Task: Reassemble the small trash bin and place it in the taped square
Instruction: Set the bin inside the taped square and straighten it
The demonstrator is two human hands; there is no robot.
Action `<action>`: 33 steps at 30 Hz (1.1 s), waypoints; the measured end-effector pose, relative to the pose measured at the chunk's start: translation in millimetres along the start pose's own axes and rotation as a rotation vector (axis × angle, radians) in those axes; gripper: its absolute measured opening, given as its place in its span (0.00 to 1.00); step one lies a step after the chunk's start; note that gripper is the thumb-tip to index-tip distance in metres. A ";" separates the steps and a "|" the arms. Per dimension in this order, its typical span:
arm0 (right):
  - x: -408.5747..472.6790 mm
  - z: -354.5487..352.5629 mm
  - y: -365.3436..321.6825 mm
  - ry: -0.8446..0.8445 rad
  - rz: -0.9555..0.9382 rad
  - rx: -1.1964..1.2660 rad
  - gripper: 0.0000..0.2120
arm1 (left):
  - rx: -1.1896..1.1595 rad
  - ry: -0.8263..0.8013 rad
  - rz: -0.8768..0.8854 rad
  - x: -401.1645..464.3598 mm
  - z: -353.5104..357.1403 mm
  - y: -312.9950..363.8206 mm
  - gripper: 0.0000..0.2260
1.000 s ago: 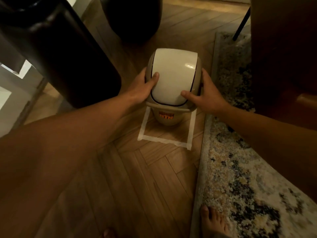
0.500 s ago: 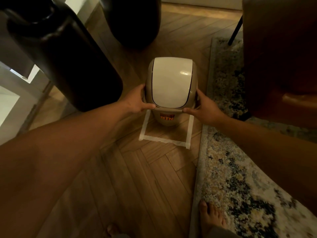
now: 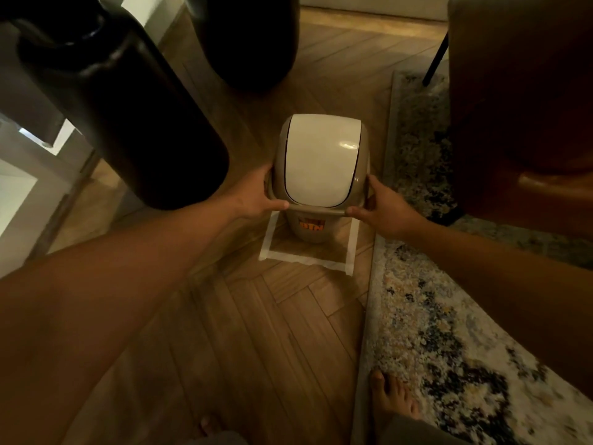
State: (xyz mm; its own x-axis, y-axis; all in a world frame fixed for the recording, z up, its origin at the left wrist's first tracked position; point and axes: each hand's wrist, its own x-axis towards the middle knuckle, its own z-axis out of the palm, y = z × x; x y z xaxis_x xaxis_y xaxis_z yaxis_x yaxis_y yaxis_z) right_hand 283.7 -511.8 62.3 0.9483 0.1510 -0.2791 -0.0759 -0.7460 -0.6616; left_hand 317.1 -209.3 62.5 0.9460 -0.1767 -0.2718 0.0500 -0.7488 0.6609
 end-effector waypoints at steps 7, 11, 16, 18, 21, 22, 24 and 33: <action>5.6 3.0 -1.0 0.006 -0.010 -0.035 0.39 | -0.006 0.008 -0.046 0.6 5.7 -0.1 0.40; 9.3 2.2 -2.7 0.012 -0.018 -0.007 0.41 | -0.076 -0.009 -0.051 1.8 4.0 5.1 0.38; 10.6 4.4 -1.7 -0.005 -0.009 0.012 0.44 | -0.104 -0.029 -0.064 1.7 2.1 8.4 0.38; 10.6 4.3 -2.2 -0.008 0.002 0.025 0.45 | -0.137 -0.035 -0.061 0.1 -0.3 11.9 0.38; 11.6 5.4 -3.2 -0.008 -0.019 0.049 0.43 | -0.153 -0.041 -0.065 0.2 -1.9 12.4 0.38; 12.0 5.6 -3.3 -0.007 -0.028 0.053 0.42 | -0.141 -0.049 -0.070 1.6 -1.7 11.5 0.38; 12.9 5.4 -3.9 -0.008 -0.031 0.067 0.42 | -0.117 -0.058 -0.075 4.0 -2.0 11.2 0.38; 20.4 6.5 -0.6 0.012 -0.049 0.100 0.41 | -0.092 -0.042 -0.082 16.6 -3.9 7.7 0.38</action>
State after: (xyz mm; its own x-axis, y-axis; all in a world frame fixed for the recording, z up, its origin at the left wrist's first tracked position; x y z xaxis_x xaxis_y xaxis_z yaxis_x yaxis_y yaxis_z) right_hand 301.0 -504.0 52.4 0.9552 0.1774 -0.2368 -0.0592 -0.6696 -0.7403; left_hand 334.4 -215.5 65.8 0.9234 -0.1451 -0.3554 0.1579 -0.7002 0.6963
